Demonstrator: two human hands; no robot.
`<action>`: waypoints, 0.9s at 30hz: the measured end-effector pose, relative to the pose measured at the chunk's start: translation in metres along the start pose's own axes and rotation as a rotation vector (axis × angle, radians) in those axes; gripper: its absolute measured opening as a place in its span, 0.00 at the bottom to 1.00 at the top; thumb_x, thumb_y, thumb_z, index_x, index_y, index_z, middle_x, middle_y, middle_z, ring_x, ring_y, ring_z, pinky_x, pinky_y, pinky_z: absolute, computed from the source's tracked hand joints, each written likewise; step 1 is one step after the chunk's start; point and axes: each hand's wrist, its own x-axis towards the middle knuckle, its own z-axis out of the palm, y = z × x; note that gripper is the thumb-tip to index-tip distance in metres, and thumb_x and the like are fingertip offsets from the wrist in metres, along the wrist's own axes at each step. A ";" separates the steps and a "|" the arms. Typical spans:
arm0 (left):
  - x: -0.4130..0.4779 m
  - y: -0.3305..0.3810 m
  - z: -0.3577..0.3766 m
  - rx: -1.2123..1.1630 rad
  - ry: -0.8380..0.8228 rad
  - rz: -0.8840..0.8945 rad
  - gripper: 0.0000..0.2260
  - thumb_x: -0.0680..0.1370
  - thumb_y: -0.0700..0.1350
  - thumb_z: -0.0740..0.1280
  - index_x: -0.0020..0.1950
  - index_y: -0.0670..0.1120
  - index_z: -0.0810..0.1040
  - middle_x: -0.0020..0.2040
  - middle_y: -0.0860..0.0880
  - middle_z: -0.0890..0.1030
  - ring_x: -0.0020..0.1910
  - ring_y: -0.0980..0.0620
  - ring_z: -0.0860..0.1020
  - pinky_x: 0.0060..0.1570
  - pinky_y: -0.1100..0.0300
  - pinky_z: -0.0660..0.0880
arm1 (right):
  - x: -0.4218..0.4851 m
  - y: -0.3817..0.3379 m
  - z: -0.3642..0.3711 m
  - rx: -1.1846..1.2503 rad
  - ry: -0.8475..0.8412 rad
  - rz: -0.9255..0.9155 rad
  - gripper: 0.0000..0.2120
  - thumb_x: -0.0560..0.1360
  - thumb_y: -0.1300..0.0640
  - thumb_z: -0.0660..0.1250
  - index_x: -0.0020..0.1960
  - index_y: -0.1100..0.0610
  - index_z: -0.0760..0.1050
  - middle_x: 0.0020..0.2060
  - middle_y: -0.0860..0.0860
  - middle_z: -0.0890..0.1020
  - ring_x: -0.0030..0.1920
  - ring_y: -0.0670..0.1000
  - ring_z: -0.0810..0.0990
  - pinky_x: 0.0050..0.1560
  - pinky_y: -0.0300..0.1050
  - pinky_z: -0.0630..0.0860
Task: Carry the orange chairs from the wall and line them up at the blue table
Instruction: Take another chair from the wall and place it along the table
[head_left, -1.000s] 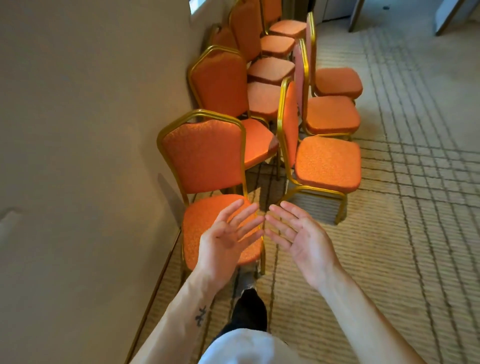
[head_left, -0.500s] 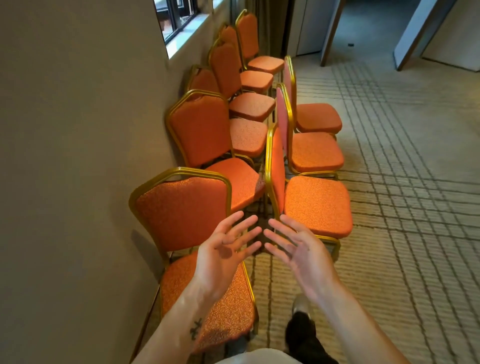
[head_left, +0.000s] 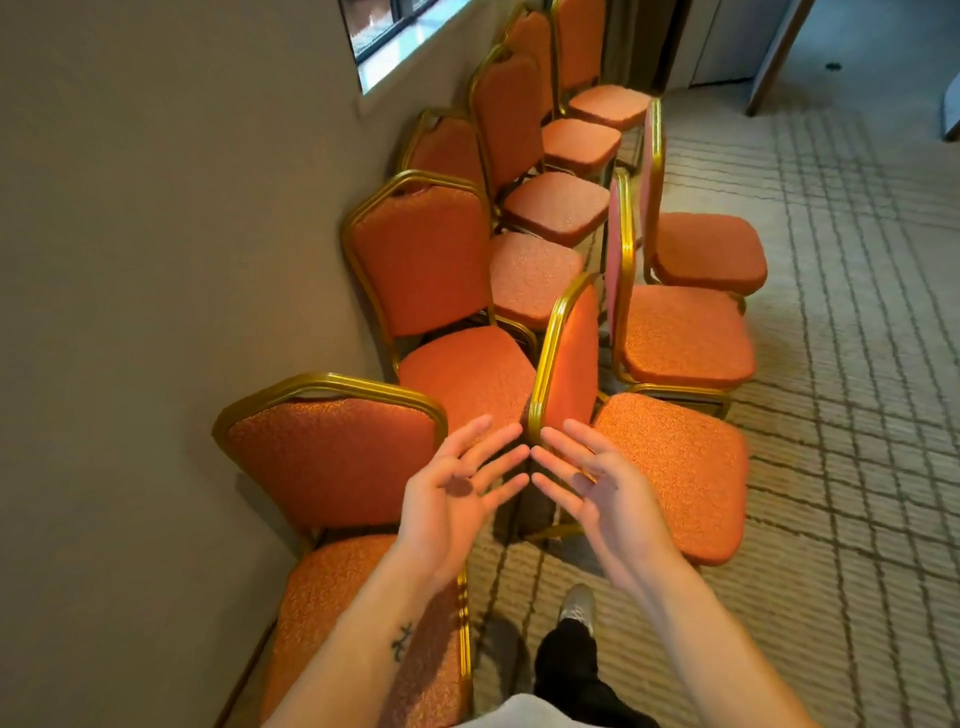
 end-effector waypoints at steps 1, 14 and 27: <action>0.014 -0.002 0.010 -0.012 0.024 0.006 0.22 0.81 0.35 0.51 0.75 0.41 0.69 0.67 0.38 0.80 0.67 0.37 0.78 0.69 0.37 0.71 | 0.016 -0.011 -0.005 -0.004 -0.009 0.009 0.16 0.85 0.62 0.55 0.70 0.60 0.72 0.61 0.57 0.83 0.61 0.58 0.83 0.63 0.60 0.76; 0.151 -0.013 0.097 0.043 0.112 0.057 0.24 0.79 0.33 0.52 0.74 0.40 0.70 0.69 0.38 0.79 0.69 0.38 0.77 0.72 0.35 0.67 | 0.155 -0.109 -0.057 -0.063 -0.117 0.043 0.16 0.84 0.64 0.54 0.68 0.60 0.74 0.62 0.58 0.83 0.63 0.57 0.82 0.64 0.61 0.76; 0.249 0.012 0.106 0.201 0.121 -0.012 0.23 0.79 0.34 0.54 0.74 0.41 0.70 0.67 0.40 0.80 0.67 0.40 0.79 0.72 0.39 0.69 | 0.239 -0.124 -0.058 -0.070 -0.076 0.068 0.16 0.84 0.63 0.55 0.68 0.58 0.74 0.61 0.55 0.83 0.63 0.54 0.82 0.68 0.60 0.74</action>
